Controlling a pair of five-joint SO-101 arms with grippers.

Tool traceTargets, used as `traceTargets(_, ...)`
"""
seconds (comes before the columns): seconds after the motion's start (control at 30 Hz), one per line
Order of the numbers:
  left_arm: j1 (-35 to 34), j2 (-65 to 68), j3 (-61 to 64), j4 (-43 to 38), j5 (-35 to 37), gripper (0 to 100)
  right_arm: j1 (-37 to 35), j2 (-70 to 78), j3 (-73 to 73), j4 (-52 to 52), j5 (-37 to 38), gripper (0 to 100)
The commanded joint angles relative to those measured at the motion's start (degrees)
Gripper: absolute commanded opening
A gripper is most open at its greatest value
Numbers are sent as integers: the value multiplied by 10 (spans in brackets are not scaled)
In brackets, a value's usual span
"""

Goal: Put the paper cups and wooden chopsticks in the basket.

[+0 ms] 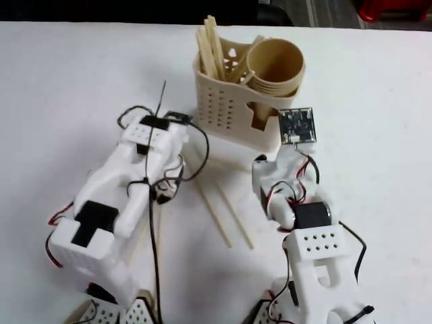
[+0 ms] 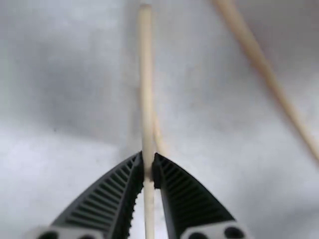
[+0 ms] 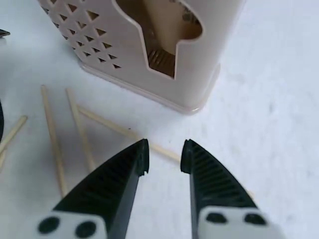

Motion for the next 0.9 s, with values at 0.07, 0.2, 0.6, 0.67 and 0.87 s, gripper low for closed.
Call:
traceTargets(0.07,11,-4,-26,2,4,28,7,-14,-4,-11,-2,119)
traceTargets(0.2,0,-7,-30,1,0,37,7,-14,-4,-11,-2,119)
traceTargets(0.6,-27,-2,-55,-3,2,192,7,-14,-4,-11,-2,120)
traceTargets(0.67,-26,-1,-40,-7,2,192,7,-14,-4,-11,-2,120)
traceTargets(0.87,-27,-1,53,-80,0,192,7,-14,-4,-11,-2,120)
